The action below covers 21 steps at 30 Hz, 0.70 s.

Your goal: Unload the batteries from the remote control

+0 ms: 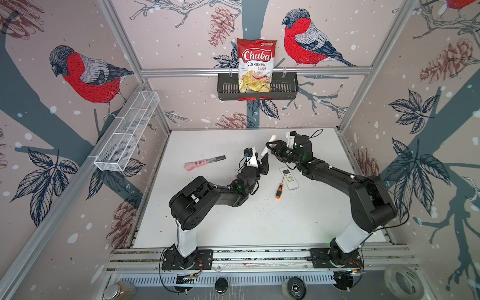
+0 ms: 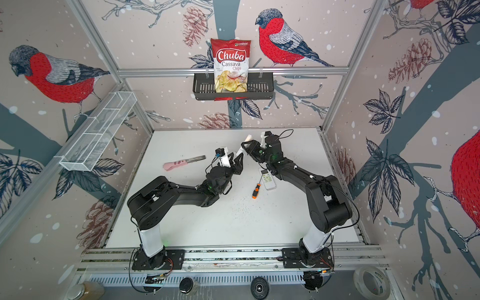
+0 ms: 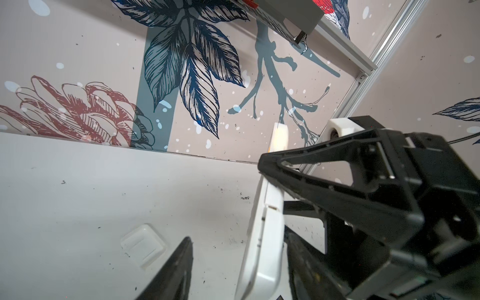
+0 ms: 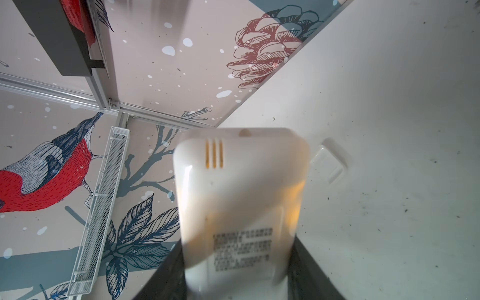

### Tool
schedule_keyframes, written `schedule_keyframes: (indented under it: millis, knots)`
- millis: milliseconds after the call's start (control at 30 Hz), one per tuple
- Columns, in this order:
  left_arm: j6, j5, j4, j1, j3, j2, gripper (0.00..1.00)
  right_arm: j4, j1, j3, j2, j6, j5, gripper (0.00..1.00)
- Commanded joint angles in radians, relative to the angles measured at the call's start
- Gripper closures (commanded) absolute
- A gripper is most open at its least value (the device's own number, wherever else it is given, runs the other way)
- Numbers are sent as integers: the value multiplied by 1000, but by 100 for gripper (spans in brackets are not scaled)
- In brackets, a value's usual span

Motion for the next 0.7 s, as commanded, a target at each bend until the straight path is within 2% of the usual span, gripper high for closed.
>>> schedule_keyframes:
  millis: [0,233,667]
  knots:
    - [8,-7,-16,1,27,15,49,27,6,0,0,-11,21,67]
    - [-11,-1,-6,7,15,21,74,15,-3,3,-5,-24,28,68]
    - [-18,213,148,28,-39,33,76,-19,-34,53,29,-50,-35,68]
